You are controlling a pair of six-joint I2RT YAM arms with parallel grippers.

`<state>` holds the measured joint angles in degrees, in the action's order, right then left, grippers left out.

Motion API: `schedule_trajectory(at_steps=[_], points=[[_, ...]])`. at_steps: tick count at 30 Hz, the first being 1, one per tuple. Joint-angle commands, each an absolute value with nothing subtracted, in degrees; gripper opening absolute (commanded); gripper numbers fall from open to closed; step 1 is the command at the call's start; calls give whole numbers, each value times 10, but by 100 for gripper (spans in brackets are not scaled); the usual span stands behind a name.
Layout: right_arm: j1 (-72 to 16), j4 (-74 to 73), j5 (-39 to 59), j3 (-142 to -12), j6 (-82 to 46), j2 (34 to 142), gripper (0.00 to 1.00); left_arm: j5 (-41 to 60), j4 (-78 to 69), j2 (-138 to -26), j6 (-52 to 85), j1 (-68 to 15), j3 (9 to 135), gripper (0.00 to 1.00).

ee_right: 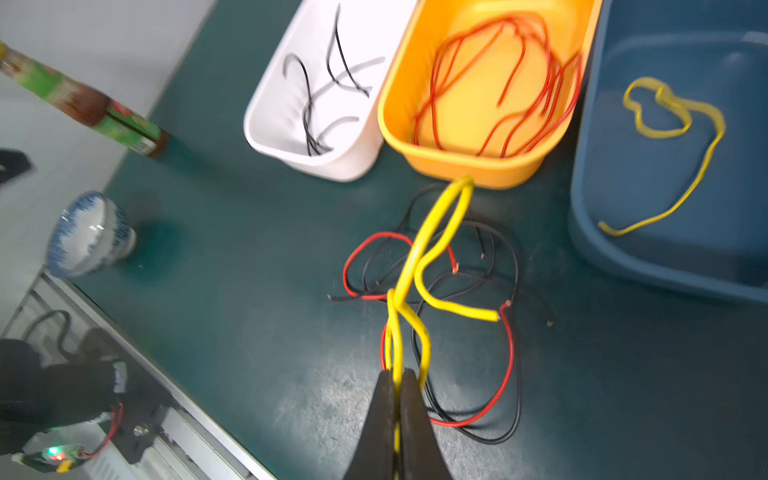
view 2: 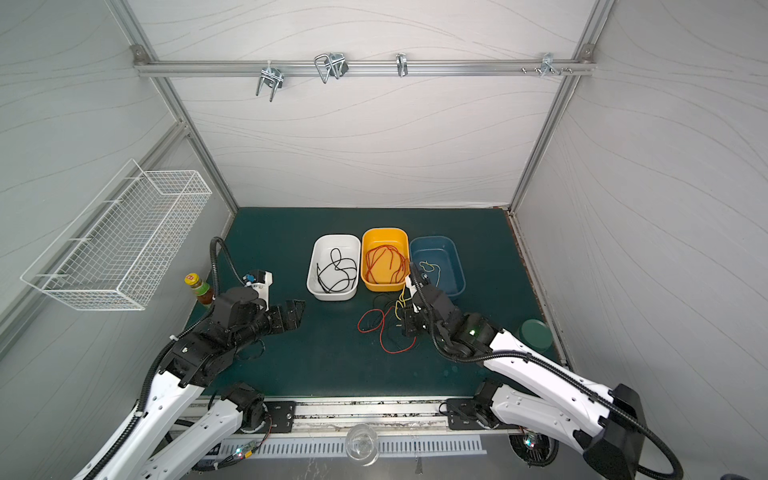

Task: Untangle the cables
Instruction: 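Lift the yellow wire and carry it over the blue tub, then lower the yellow wire into the blue tub and open the right gripper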

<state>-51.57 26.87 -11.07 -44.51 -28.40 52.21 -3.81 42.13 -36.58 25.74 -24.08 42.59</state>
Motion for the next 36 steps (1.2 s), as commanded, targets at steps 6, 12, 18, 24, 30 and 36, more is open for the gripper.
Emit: schedule_trajectory(at_steps=[6,12,18,24,30,36], points=[[-268,310,16,-538,-250,580,0,-36,400,-369,254,-243,429,100],[-193,278,57,-578,-269,707,0,-37,400,-372,254,-243,429,100],[-169,231,64,-601,-282,829,0,-37,401,-376,254,-243,429,100],[-148,213,72,-622,-293,912,0,-37,401,-377,253,-243,429,100],[-147,210,66,-626,-293,927,7,-37,401,-379,253,-243,429,100],[-146,218,65,-625,-292,915,24,-37,401,-379,253,-243,429,100]])
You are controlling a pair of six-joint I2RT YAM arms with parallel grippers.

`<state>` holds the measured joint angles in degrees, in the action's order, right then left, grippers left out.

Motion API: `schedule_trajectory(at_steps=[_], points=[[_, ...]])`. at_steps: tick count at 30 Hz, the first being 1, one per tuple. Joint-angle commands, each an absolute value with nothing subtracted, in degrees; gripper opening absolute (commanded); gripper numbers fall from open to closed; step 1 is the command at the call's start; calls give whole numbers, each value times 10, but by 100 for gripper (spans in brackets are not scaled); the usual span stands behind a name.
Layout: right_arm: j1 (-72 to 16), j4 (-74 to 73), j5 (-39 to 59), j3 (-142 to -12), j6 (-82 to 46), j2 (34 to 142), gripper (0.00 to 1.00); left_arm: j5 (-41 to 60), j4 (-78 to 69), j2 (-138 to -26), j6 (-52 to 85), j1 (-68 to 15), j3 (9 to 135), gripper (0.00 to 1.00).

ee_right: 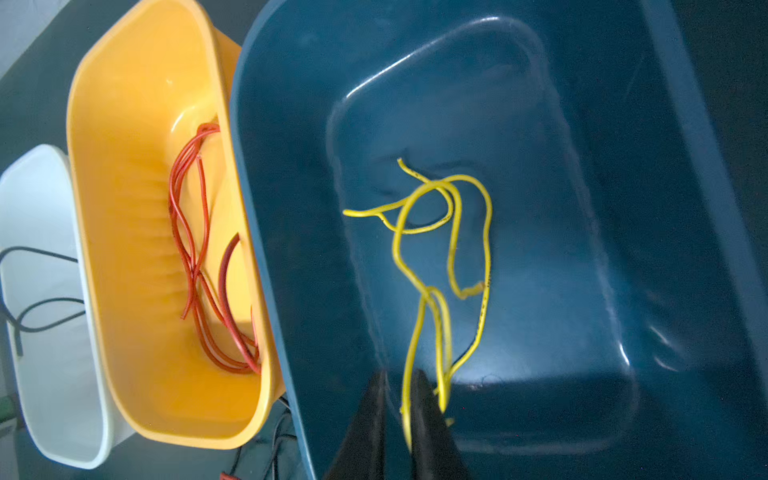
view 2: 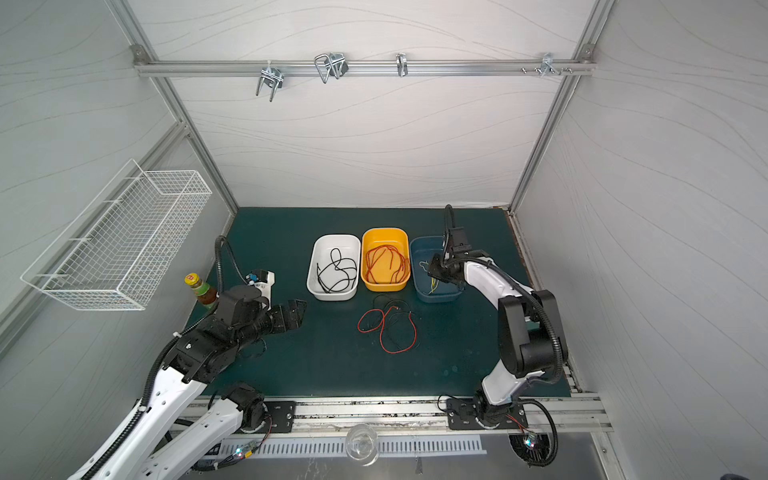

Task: Untangle the cables
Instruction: 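Lower the yellow wire into the blue tub and open the right gripper, then move the right gripper back to the remaining red and black wires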

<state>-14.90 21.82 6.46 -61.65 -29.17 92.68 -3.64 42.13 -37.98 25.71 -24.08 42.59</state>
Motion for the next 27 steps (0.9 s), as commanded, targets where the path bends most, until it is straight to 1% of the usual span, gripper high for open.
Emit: schedule_trajectory(at_steps=[1,5,8,10,13,19,23,27], points=[[-146,220,65,-625,-291,910,29,-37,401,-379,253,-243,428,100],[-150,231,71,-618,-297,879,35,-36,402,-379,253,-243,429,100],[-174,223,89,-589,-305,835,42,-36,399,-379,253,-243,429,100],[-207,225,91,-565,-304,800,46,-35,401,-378,253,-243,428,100],[-264,208,86,-513,-311,741,49,-34,400,-379,253,-243,429,100],[-379,187,55,-424,-345,655,51,-30,399,-380,253,-243,429,100],[-462,162,31,-391,-367,659,52,-28,399,-380,253,-243,429,100],[-537,145,0,-392,-366,704,52,-28,397,-380,252,-243,429,100]])
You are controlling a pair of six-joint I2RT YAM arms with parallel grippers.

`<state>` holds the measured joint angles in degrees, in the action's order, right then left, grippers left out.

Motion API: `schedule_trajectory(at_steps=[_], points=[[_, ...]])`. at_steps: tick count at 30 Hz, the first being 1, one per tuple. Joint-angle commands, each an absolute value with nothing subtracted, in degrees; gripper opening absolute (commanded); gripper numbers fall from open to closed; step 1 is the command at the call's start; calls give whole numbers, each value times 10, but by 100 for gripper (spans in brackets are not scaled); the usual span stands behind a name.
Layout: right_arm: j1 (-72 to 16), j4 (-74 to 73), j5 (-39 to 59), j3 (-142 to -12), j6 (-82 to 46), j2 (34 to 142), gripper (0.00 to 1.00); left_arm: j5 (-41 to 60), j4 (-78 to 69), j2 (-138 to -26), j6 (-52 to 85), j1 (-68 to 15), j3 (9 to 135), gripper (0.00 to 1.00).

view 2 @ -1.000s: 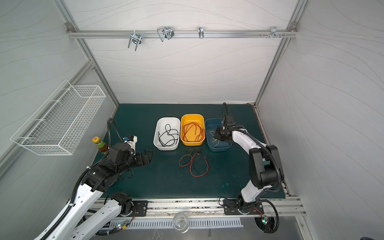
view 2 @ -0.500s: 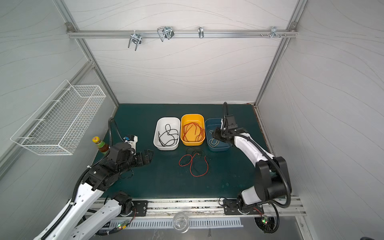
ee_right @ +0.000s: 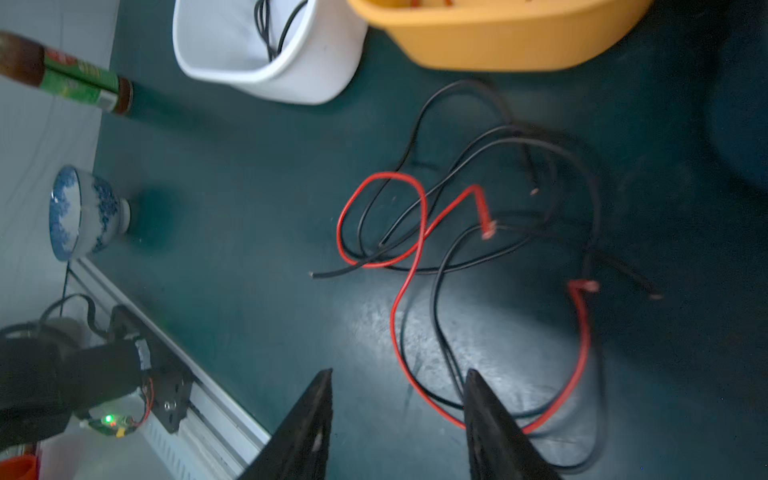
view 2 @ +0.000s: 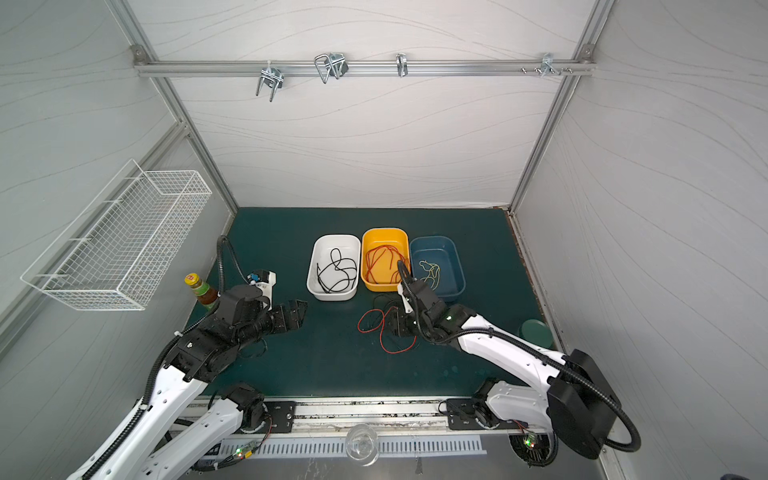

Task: Untangle the cables
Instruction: 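Move the right gripper back to the remaining red and black wires, then grasp a red wire with the right gripper and lift it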

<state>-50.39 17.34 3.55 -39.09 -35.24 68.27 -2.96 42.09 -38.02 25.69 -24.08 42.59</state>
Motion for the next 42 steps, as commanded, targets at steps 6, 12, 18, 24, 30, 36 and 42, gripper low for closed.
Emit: schedule_trajectory(at_steps=[6,12,18,24,30,36,42], points=[[-564,136,-43,-388,-372,759,51,-29,399,-382,253,-243,429,100],[-533,175,-93,-389,-370,727,50,-29,398,-383,252,-243,428,100],[-457,203,-100,-366,-363,657,49,-29,398,-380,252,-243,428,100],[-429,199,-98,-360,-338,660,49,-28,398,-381,252,-243,428,100],[-420,164,-86,-356,-327,704,46,-29,398,-382,253,-243,428,100],[-408,117,-83,-352,-314,740,38,-28,398,-386,252,-243,428,100],[-408,65,-91,-345,-299,759,31,-29,399,-386,252,-243,429,100]])
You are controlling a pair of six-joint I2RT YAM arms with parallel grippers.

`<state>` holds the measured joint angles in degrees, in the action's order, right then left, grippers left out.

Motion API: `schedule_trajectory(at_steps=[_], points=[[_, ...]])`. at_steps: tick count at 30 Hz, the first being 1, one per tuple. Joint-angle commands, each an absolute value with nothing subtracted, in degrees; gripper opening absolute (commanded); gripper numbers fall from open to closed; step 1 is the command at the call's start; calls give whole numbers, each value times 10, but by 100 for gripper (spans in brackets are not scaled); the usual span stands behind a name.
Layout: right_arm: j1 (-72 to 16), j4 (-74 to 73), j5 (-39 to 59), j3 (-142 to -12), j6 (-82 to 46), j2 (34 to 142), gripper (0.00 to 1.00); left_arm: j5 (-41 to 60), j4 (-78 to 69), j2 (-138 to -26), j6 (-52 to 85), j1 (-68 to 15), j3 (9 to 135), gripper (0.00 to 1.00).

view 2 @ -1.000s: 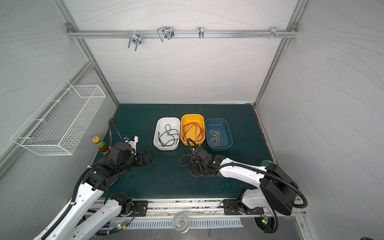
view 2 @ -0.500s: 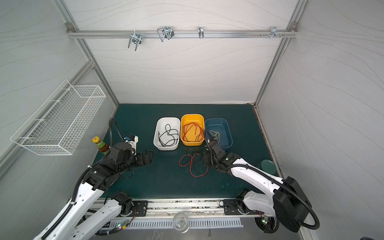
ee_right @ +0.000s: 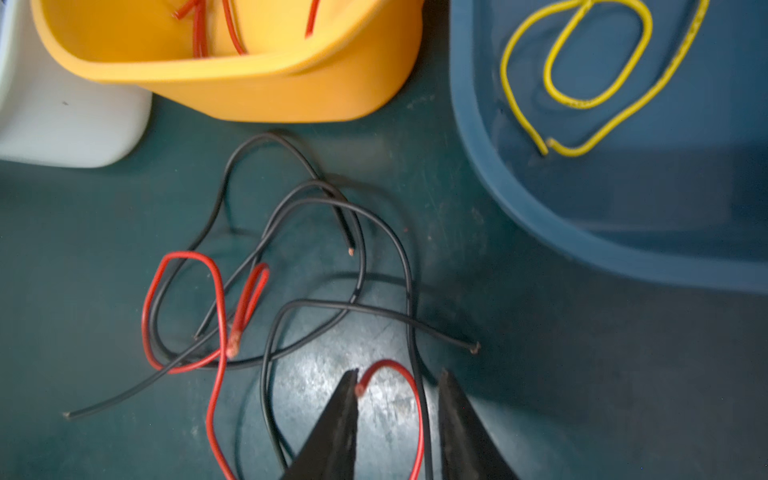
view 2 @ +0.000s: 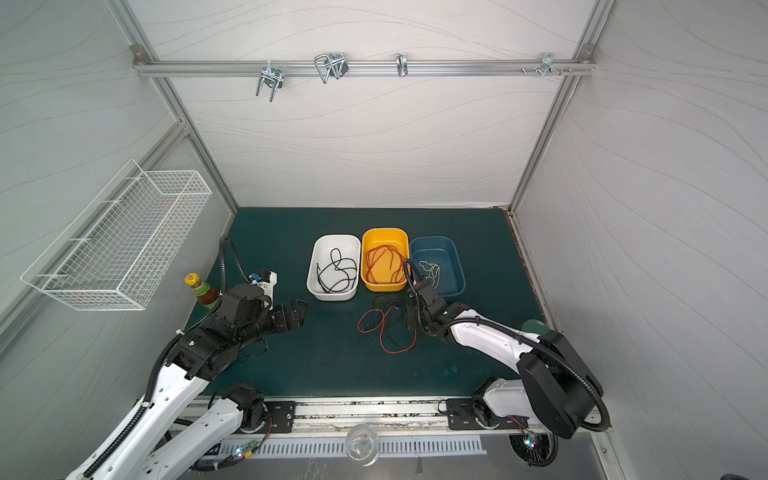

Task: Untangle the cables
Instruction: 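Grasp a red wire with the right gripper and lift it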

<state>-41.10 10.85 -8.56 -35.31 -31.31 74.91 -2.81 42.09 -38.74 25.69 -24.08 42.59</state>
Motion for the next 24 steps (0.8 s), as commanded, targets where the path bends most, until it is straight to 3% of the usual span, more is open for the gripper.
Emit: schedule_trajectory(at_steps=[1,12,18,24], points=[[-408,57,-91,-345,-297,763,31,-30,399,-386,252,-243,429,100],[-411,61,-82,-364,-286,771,1,-30,398,-383,253,-243,429,100],[-462,159,-129,-421,-246,630,0,-29,399,-380,253,-244,429,100],[-473,250,-115,-523,-228,543,0,-27,399,-378,253,-244,428,100]])
